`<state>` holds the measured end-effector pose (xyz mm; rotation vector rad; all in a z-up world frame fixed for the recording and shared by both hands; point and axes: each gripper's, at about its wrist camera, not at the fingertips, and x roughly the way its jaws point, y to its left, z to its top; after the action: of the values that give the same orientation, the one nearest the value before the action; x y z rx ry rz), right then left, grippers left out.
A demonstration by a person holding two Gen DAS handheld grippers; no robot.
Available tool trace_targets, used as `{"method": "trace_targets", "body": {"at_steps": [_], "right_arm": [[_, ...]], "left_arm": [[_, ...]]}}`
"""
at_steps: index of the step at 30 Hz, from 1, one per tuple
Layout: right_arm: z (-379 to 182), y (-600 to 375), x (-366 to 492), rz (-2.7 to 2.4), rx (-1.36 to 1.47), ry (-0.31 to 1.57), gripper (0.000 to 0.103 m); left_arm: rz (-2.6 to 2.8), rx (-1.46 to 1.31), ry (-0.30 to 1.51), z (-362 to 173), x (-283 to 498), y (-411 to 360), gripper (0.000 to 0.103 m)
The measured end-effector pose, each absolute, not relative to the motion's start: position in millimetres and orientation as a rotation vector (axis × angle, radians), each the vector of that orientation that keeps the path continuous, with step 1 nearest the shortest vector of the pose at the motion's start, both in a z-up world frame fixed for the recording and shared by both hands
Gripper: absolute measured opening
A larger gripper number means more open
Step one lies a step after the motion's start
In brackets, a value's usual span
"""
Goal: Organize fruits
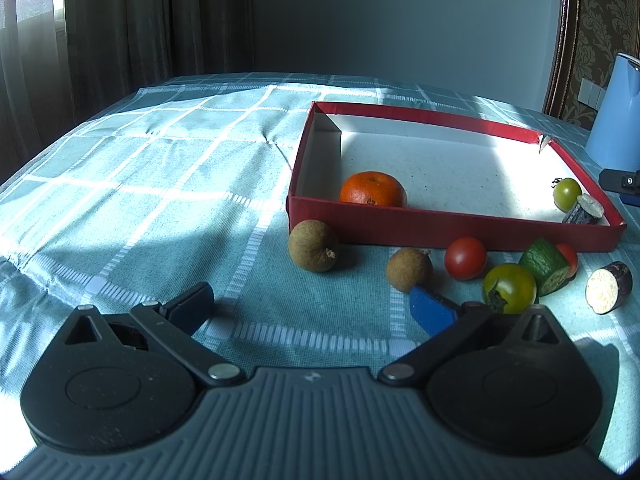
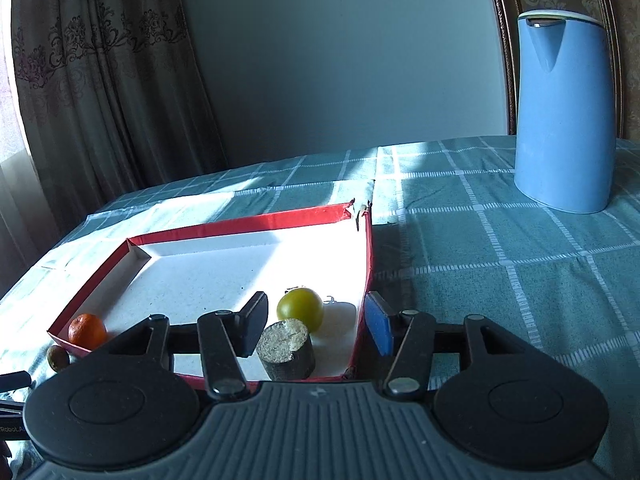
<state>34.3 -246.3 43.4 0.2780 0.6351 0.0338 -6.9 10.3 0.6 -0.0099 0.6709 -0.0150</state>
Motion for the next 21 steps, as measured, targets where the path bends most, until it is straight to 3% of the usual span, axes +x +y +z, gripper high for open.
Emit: {"method": "trace_targets", "body": {"at_steps": [9,18,21], "right_arm": [[35,-256,-25,-0.05,0.268,0.553,0.064],[31,-261,-30,-0.042,0.303,0.539,0.07],[31,-260,-31,-0.03,0.306,0.538,0.07]], "left_arm": [[-0.022,-0.017,0.663,1,-9,12,0.103],[-0.09,-0.064,0.544,11,-29,19,0.103],[-0.131,-0.066,0.524,14,-33,18,0.092]]}}
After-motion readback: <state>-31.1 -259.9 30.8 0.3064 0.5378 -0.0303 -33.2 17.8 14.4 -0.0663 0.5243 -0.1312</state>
